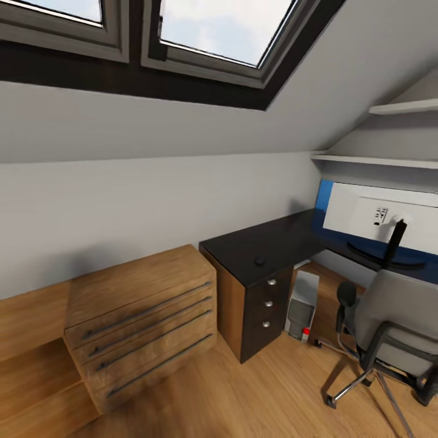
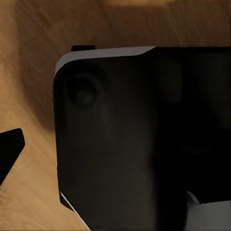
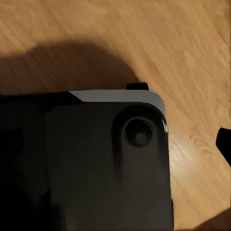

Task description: In the bedroom, organize the workspace by keeping the computer under the desk, ensuring the monitor is on the desk, placing the keyboard on the desk next to the monitor, placing the mouse on the desk next to the keyboard, moving the folder from the swivel chair onto the desk next to the mouse, stacking the notebook on top of the folder with the pen on top of the notebook, and positioning the swivel chair next to the desk.

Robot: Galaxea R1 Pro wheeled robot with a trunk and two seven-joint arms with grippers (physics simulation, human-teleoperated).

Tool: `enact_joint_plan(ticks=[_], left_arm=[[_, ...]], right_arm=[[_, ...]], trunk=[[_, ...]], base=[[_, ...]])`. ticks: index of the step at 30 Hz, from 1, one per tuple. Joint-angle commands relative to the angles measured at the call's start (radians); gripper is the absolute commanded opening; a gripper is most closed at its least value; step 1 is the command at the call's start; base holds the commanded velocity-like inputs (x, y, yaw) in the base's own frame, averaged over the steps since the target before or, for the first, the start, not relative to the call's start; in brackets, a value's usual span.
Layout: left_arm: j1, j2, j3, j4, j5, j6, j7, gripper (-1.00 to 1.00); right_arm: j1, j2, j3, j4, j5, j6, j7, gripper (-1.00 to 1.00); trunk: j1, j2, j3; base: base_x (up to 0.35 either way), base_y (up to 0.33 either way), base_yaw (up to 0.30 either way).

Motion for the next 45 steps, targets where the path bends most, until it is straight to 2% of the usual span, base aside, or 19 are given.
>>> enact_joint_plan(ticks=[1, 6, 11, 15, 21, 23, 26, 34, 45], left_arm=[[0.0, 0.001, 0.0, -0.024, 0.0, -0.033, 0.0, 1.0], [0.0, 0.005, 0.0, -0.106, 0.0, -0.092, 0.001, 1.0], [-0.001, 0.002, 0.002, -0.283, 0.008, -0.121, 0.005, 1.0], [-0.001, -0.002, 0.003, -0.365, 0.014, -0.127, 0.004, 1.0], [0.0, 0.001, 0.006, -0.367, 0.019, -0.138, 0.002, 1.0], [0.0, 0.001, 0.01, -0.36, 0.025, -0.172, 0.003, 1.0], [0.0, -0.001, 0.026, -0.347, 0.039, -0.219, 0.004, 1.0], [0.0, 0.002, 0.028, -0.302, 0.043, -0.229, 0.002, 1.0], [0.0, 0.002, 0.024, -0.294, 0.037, -0.232, -0.002, 1.0]], right_arm=[[-0.001, 0.001, -0.024, -0.032, -0.005, -0.039, 0.0, 1.0], [-0.001, 0.001, -0.062, -0.109, -0.015, -0.143, 0.004, 1.0], [-0.001, 0.004, -0.076, -0.156, -0.019, -0.206, 0.005, 1.0], [-0.001, 0.015, -0.076, -0.206, -0.014, -0.29, 0.006, 1.0], [-0.002, 0.022, -0.072, -0.274, 0.01, -0.334, 0.004, 1.0], [-0.002, 0.025, -0.071, -0.281, 0.005, -0.336, 0.003, 1.0], [-0.002, 0.028, -0.07, -0.233, 0.004, -0.34, 0.004, 1.0], [-0.002, 0.029, -0.07, -0.212, 0.007, -0.343, 0.005, 1.0], [-0.002, 0.029, -0.068, -0.205, 0.008, -0.343, 0.006, 1.0]], trunk=[[-0.004, 0.007, 0.002], [-0.023, 0.042, 0.019], [-0.042, 0.077, 0.035], [-0.058, 0.105, 0.048], [-0.081, 0.147, 0.067], [-0.088, 0.161, 0.073], [-0.1, 0.182, 0.085], [-0.13, 0.238, 0.115], [-0.13, 0.238, 0.116]], base=[[0.0, 0.0, -0.28], [0.0, 0.0, -0.286], [0.0, 0.0, -0.283], [0.0, 0.0, -0.28], [0.0, 0.0, -0.206], [0.0, 0.0, -0.108], [0.0, 0.0, -0.155], [0.0, 0.0, -0.135], [0.0, 0.0, -0.228]])
